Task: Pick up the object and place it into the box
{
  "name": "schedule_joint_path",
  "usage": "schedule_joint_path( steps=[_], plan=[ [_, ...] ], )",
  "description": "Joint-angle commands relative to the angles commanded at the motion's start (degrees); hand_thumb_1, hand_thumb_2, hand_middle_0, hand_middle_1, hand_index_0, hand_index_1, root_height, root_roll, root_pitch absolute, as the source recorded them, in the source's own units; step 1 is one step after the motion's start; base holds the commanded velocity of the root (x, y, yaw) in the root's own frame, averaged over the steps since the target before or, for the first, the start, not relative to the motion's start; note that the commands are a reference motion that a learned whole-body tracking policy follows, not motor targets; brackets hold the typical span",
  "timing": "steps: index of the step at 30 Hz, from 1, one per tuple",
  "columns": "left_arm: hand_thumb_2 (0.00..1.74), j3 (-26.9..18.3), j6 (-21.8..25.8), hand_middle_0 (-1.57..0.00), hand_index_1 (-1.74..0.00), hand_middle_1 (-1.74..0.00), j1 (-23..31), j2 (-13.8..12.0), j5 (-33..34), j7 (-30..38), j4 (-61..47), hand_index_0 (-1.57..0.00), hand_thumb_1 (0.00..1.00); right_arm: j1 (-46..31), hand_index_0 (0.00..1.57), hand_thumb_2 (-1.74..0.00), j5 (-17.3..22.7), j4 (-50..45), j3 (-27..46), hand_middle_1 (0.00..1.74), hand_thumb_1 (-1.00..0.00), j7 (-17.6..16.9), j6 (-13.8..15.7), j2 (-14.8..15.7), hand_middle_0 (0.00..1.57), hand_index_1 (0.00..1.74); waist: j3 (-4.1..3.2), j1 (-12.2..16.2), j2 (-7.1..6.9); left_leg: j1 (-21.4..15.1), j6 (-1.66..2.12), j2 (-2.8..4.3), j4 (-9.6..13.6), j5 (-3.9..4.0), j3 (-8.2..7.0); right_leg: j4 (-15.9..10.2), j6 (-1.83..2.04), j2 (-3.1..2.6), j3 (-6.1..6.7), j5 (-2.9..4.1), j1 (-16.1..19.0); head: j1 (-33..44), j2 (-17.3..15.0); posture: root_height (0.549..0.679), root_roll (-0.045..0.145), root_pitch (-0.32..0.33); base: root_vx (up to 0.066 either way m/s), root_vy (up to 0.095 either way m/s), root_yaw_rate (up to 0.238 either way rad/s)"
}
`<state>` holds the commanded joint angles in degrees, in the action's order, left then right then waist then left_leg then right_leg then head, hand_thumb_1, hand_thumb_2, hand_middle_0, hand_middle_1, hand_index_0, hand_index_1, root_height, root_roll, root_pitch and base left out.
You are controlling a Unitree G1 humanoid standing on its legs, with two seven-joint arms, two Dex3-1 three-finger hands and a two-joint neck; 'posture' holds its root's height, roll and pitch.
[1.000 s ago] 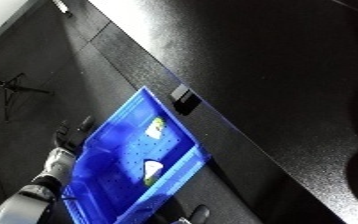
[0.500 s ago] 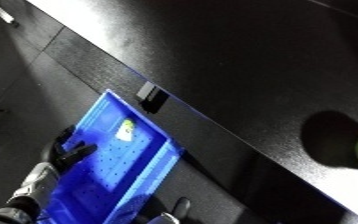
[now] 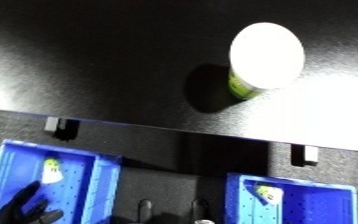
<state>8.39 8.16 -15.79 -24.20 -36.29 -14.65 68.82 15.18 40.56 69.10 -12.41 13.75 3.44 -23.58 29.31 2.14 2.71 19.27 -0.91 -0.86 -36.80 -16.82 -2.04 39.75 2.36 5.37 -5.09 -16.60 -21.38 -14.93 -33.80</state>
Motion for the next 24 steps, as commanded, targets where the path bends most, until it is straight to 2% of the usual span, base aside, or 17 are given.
schedule_joint_path(
  steps=[8, 14, 17, 19, 21, 24],
  plan=[
    [0.00, 1.53, -0.28, 0.00, 0.00, 0.00, 1.02, 1.15, 0.50, -0.31, -0.81, 0.00, 0.00, 0.34, 0.00, 0.00, -1.60, -0.23, 0.38, 0.00, 0.00, 0.33, 0.55, -0.43, 0.00, 0.00, 0.00, 1.23, 0.45, 0.07, -0.16, 0.53, -0.74, -0.68, -1.35, 0.56, -0.32, -0.48, 0.52, -0.08, -0.75, -4.91, 2.86, 0.642, 0.034, -0.018, -0.012, 0.012, -0.175],
    [0.00, 2.13, -0.98, 0.00, 0.00, 0.00, 0.58, 1.51, 0.47, 0.26, -1.01, 0.00, 0.00, 1.03, 0.00, 0.00, -2.12, -0.89, 0.32, 0.00, 0.00, 1.40, 1.27, -1.28, 0.00, 0.00, -0.21, 1.77, 0.54, -0.16, -0.13, 0.79, -0.84, -0.87, -1.80, 0.88, -0.68, -0.66, 0.74, -0.35, -0.79, -6.72, 1.10, 0.642, 0.038, -0.017, 0.006, 0.010, -0.067],
    [0.00, 2.34, -1.26, 0.00, 0.00, 0.00, 0.61, 1.67, 0.19, 0.67, -1.35, 0.00, 0.00, 1.26, 0.00, 0.00, -1.88, -2.36, 0.21, 0.00, 0.00, 2.15, 1.55, -1.82, 0.00, 0.00, -0.16, 1.95, 0.50, -0.24, -0.08, 0.81, -0.89, -0.93, -1.77, 1.00, -0.80, -0.75, 0.79, -0.43, -0.80, -7.53, -1.65, 0.642, 0.039, -0.016, 0.003, 0.012, -0.032],
    [0.00, 2.40, -1.33, 0.00, 0.00, 0.00, 0.79, 1.83, -0.16, 1.08, -1.68, 0.00, 0.00, 1.42, 0.00, 0.00, -2.50, -4.13, -0.11, 0.00, 0.00, 2.32, 1.57, -2.29, 0.00, 0.00, -0.09, 2.12, 0.46, -0.33, -0.02, 0.79, -0.80, -0.96, -1.74, 1.01, -0.89, -0.82, 0.83, -0.49, -0.81, -7.82, -5.29, 0.642, 0.041, -0.015, -0.010, 0.027, -0.037],
    [0.00, 2.54, -1.38, 0.00, 0.00, 0.00, 0.95, 2.05, -0.60, 1.70, -1.99, 0.00, 0.00, 1.59, 0.00, 0.00, -3.68, -6.22, -0.61, 0.00, 0.00, 2.49, 1.37, -2.90, 0.00, 0.00, 0.03, 2.32, 0.39, -0.42, 0.06, 0.74, -0.64, -0.93, -1.68, 0.82, -0.99, -0.87, 0.85, -0.46, -0.77, -8.04, -10.33, 0.643, 0.043, -0.013, -0.024, 0.038, -0.046],
    [0.00, 3.05, -1.29, 0.00, 0.00, 0.00, 1.35, 2.48, -0.75, 2.75, -2.24, 0.00, 0.00, 1.13, 0.00, 0.00, -5.90, -8.99, -1.49, 0.00, 0.00, 3.24, 1.24, -3.79, 0.00, 0.00, 0.31, 2.63, 0.17, -0.77, 0.16, 0.81, -0.65, -1.05, -1.54, 0.27, -0.96, -0.64, 0.80, -0.12, -0.33, -7.98, -14.67, 0.644, 0.045, -0.017, 0.003, 0.033, -0.044]
  ],
)
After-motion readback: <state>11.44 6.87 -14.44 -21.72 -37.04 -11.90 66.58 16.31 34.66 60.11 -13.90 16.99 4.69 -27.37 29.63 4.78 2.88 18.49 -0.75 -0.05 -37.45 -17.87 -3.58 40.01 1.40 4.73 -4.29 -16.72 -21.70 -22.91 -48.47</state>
